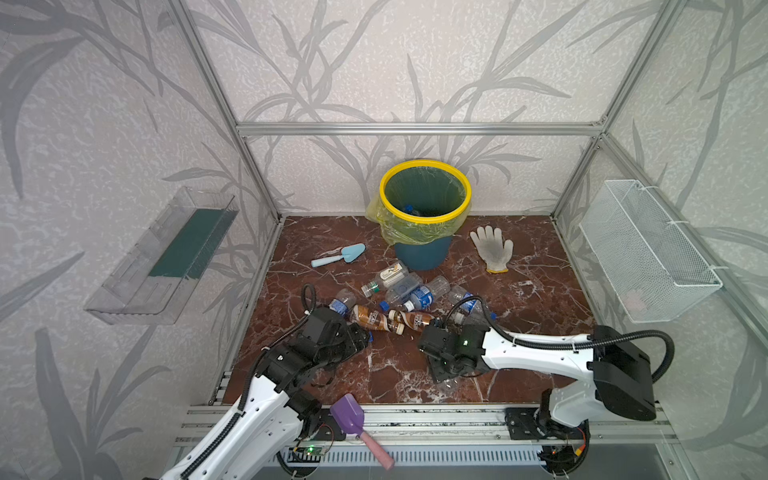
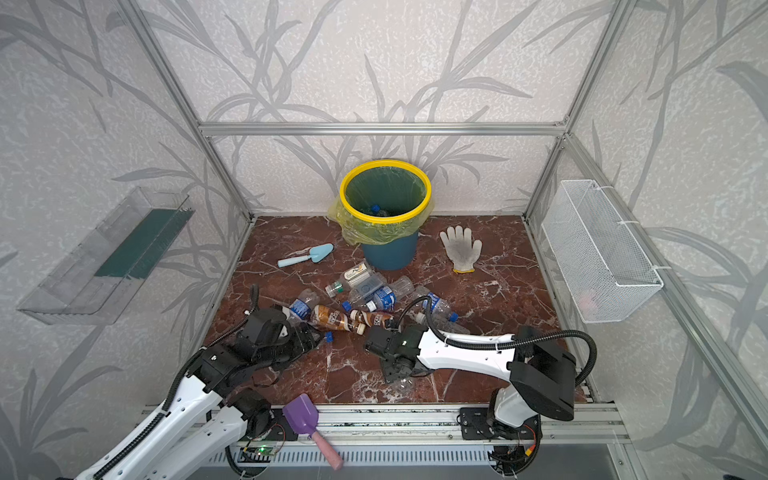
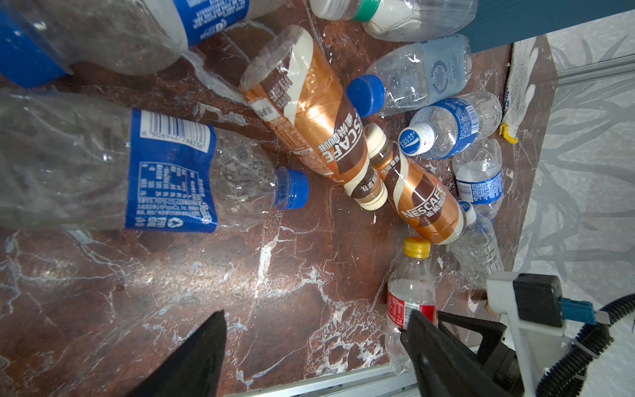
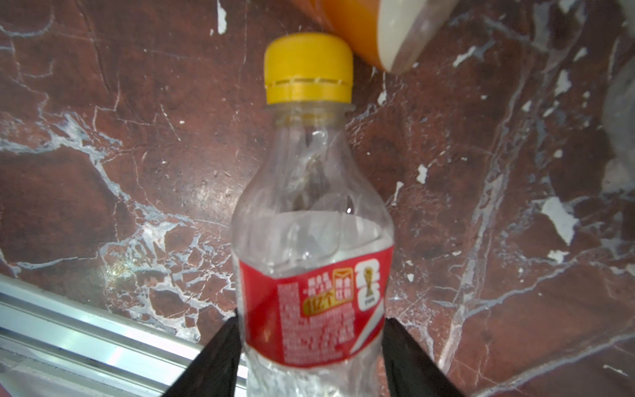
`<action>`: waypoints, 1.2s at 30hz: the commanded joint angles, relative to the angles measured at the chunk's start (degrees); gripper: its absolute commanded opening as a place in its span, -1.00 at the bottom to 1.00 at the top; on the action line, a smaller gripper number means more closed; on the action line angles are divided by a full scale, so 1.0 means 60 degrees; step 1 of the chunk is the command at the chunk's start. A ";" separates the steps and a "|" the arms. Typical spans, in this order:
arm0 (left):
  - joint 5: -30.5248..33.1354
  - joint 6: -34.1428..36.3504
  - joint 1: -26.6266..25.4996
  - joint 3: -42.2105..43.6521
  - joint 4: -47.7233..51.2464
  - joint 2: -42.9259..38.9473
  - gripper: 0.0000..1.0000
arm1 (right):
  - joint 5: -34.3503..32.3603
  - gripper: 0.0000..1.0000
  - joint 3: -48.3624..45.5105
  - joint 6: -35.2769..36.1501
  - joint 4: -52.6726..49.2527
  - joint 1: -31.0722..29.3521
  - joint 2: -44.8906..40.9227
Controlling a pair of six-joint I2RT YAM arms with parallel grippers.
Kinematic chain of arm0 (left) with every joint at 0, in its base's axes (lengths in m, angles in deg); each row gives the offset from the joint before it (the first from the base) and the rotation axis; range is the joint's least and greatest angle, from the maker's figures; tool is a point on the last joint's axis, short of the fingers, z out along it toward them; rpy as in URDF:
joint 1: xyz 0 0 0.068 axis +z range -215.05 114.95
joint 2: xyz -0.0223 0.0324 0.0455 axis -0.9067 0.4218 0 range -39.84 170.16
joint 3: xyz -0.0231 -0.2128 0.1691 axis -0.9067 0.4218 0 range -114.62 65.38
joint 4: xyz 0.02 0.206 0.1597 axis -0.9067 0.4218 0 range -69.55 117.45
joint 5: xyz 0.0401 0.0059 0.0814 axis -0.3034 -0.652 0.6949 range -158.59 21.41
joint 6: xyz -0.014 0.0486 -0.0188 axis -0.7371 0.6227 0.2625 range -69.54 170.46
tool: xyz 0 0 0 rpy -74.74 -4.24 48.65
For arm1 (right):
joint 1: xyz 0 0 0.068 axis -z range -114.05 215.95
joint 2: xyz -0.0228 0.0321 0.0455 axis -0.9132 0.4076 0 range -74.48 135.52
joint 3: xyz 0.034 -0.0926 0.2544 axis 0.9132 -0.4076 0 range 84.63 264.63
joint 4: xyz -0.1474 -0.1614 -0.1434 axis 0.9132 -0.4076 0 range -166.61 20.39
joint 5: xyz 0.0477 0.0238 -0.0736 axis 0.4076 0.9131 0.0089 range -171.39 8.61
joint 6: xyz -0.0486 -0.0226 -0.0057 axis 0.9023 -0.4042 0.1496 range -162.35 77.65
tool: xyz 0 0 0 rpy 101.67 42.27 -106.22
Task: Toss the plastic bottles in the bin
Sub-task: 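Close the right gripper on the red-label bottle and lift it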
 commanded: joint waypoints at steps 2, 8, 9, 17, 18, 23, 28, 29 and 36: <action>0.0213 -0.0103 -0.0045 0.0048 -0.0138 0.0296 0.67 | 0.0173 0.29 -0.0126 0.0035 -0.0126 -0.0075 0.0197; 0.0124 0.0005 -0.0055 -0.0137 -0.0258 0.0612 0.67 | 0.0144 0.38 -0.0176 0.0092 -0.0103 0.0020 0.0280; 0.0120 0.0007 -0.0051 -0.0146 -0.0252 0.0634 0.68 | 0.0130 0.40 -0.0185 0.0116 -0.0083 0.0036 0.0267; 0.0154 -0.0003 -0.0048 -0.0159 -0.0260 0.0699 0.67 | 0.0135 0.25 -0.0477 0.0177 -0.0004 0.0108 -0.0048; 0.0161 0.0001 -0.0060 -0.0161 -0.0259 0.0704 0.67 | 0.0144 0.23 -0.0538 0.0203 -0.0016 0.0140 -0.0116; 0.0173 -0.0016 -0.0053 -0.0159 -0.0275 0.0730 0.67 | 0.0115 0.16 -0.1110 0.0156 0.0180 0.0140 -0.1029; 0.0177 -0.0036 -0.0048 -0.0174 -0.0321 0.0816 0.68 | -0.0064 0.11 -0.1773 -0.0059 0.0389 0.0197 -0.2390; 0.0176 -0.0014 -0.0058 -0.0187 -0.0319 0.0846 0.67 | -0.0142 0.10 -0.1897 -0.0116 0.0415 0.0221 -0.2693; 0.0160 0.0052 -0.0072 -0.0294 -0.0368 0.1067 0.67 | -0.0383 0.07 -0.2495 -0.0233 0.0806 0.0852 -0.4761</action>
